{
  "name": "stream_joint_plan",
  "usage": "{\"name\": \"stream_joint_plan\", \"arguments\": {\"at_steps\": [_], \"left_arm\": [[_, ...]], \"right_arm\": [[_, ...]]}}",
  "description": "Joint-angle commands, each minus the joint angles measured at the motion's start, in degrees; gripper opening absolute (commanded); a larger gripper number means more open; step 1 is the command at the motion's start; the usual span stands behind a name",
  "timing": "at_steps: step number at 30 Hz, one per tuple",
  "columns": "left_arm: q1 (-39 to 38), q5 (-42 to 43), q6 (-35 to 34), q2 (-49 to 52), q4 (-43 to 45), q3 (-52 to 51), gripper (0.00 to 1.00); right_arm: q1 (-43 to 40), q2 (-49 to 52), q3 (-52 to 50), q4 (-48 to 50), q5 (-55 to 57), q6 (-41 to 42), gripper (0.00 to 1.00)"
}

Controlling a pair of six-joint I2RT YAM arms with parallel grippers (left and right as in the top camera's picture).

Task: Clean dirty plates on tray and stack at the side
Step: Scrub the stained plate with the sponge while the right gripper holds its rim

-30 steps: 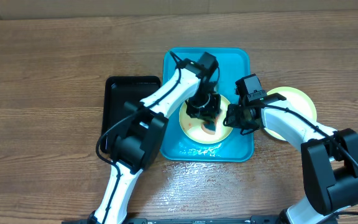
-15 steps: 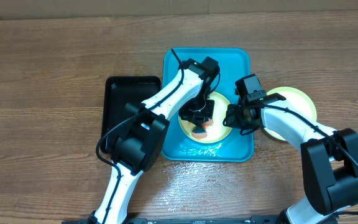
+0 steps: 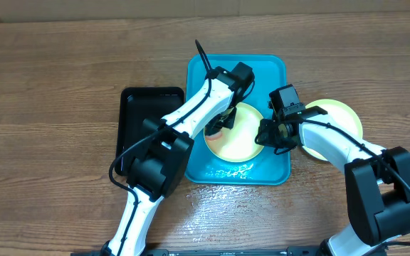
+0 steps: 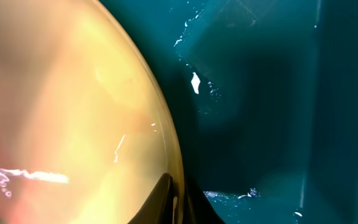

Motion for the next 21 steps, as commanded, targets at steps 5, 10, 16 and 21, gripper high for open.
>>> {"name": "stream_joint_plan", "arguments": {"at_steps": [5,10,16,21], "left_arm": [[2.8,0.2,0.8,2.3,1.2,2.0,0.04],[2.7,26.3,2.0,2.3,3.8,1.6,0.04],[0.4,40.5,2.0,2.3,7.4,1.2,0.04],[-1.6,39.5,2.1,2.3,7.0,1.2,0.04]], "right_arm": [[-0.2,1.9,-1.1,-1.7,4.3,-0.5,0.07],[-0.2,1.9,-1.1,-1.7,4.3,-0.5,0.07],[-0.2,1.9,-1.1,-1.6,4.3,-0.5,0.07],[-0.2,1.9,-1.1,-1.7,4.3,-0.5,0.07]]}}
